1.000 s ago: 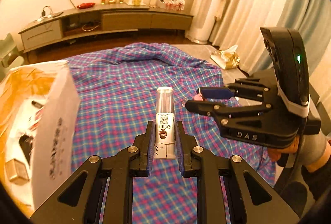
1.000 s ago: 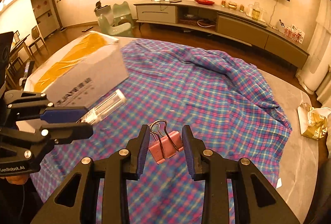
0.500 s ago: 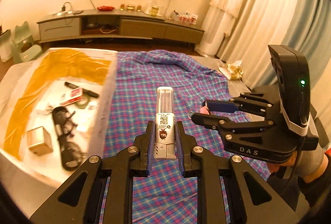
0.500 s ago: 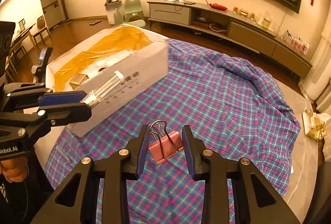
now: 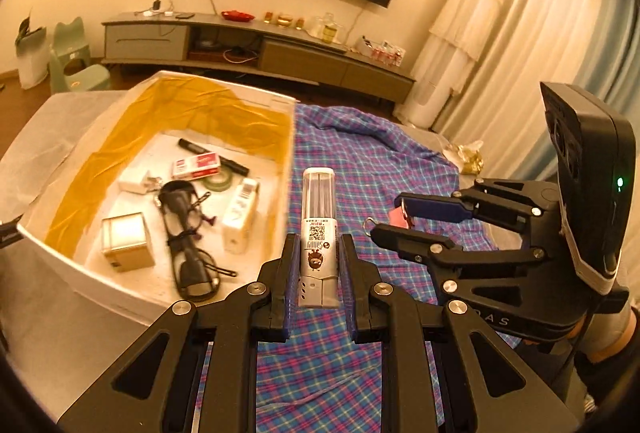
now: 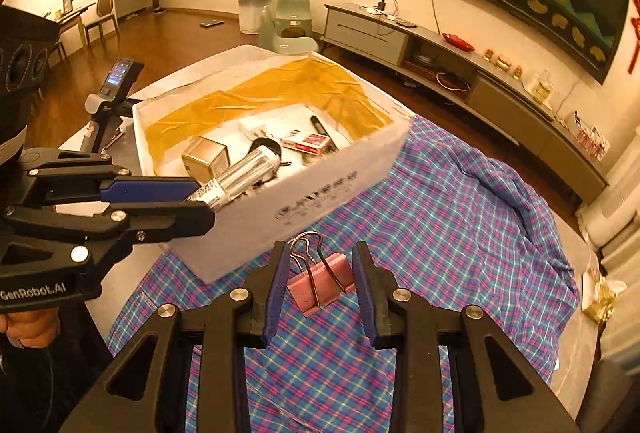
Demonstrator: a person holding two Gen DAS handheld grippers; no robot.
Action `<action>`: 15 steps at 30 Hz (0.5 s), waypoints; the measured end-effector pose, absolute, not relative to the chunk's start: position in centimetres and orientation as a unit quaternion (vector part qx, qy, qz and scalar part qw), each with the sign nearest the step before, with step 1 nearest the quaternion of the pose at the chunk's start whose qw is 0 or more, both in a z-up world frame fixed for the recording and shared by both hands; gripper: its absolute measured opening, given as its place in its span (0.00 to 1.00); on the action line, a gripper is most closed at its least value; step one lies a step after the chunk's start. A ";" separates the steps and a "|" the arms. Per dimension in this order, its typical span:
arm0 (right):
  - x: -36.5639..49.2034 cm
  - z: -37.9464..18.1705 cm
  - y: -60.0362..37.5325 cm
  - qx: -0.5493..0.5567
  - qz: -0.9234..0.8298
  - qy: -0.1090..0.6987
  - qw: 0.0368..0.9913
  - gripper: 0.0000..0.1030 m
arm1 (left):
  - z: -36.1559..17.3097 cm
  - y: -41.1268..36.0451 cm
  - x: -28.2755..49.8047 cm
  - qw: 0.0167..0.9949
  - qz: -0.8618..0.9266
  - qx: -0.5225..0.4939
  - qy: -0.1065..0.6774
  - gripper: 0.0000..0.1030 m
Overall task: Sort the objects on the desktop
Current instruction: 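Carry the vial with the left tool while the right tool carries the clip over the box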
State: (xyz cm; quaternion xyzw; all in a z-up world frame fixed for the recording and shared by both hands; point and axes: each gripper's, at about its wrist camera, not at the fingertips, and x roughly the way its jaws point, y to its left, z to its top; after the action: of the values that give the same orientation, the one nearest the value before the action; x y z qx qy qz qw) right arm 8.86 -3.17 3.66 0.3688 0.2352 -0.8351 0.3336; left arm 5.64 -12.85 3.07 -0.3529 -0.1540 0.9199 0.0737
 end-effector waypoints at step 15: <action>8.9 4.1 -9.6 0.352 -0.824 0.278 0.346 0.33 | 0.9 -20.9 3.8 0.012 0.901 -0.363 -0.235 0.19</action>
State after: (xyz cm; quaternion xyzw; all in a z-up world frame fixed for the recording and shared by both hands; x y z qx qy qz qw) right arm 8.88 -9.56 4.08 0.3516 0.2780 -0.8242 0.3460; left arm 3.81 -20.88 0.87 -0.3635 -0.2352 0.9013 0.0121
